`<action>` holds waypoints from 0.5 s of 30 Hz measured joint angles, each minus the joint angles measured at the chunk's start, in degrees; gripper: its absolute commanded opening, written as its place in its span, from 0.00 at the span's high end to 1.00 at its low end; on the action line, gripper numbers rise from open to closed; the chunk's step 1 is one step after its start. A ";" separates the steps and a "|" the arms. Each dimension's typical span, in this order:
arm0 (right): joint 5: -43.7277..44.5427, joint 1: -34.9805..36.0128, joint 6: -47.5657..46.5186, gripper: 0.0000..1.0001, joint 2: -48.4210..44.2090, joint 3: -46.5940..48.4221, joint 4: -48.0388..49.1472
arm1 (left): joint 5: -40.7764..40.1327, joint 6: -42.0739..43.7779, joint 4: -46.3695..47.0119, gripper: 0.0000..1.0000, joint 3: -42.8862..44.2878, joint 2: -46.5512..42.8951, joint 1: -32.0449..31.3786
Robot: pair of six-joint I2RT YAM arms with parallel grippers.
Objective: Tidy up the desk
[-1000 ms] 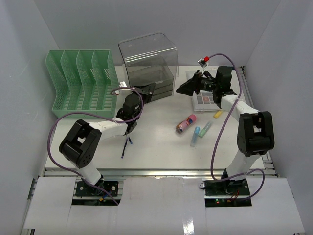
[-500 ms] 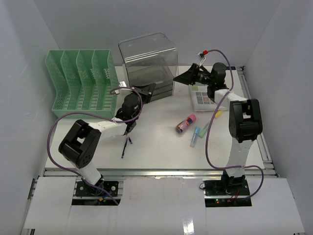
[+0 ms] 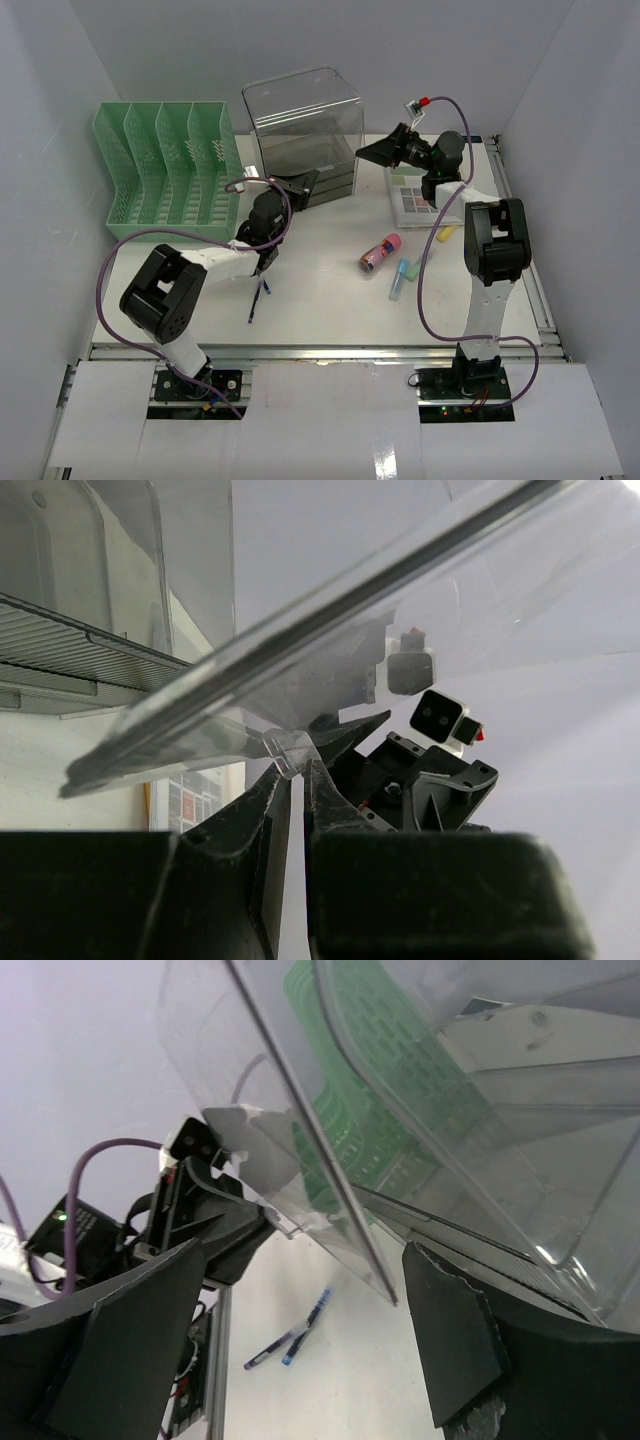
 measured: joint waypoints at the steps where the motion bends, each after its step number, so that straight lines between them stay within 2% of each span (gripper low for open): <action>1: -0.01 0.06 0.87 0.18 0.00 0.00 1.10 | 0.06 -0.07 0.05 0.95 0.01 0.00 0.00; 4: -0.01 0.11 3.52 0.19 0.00 -0.03 3.94 | 0.32 -0.36 0.19 0.80 0.11 0.00 0.00; 10: 0.00 0.10 6.93 0.22 -0.12 -1.20 7.32 | 1.83 -0.80 -0.60 0.34 0.75 0.00 0.00; 11: -0.13 0.16 7.21 0.23 -0.29 -1.43 7.37 | 2.28 -0.68 -1.23 0.29 0.91 -0.05 0.00; 15: -0.84 0.31 7.42 0.25 -1.22 -1.87 7.30 | 3.92 0.25 -3.49 0.18 1.29 -0.76 0.00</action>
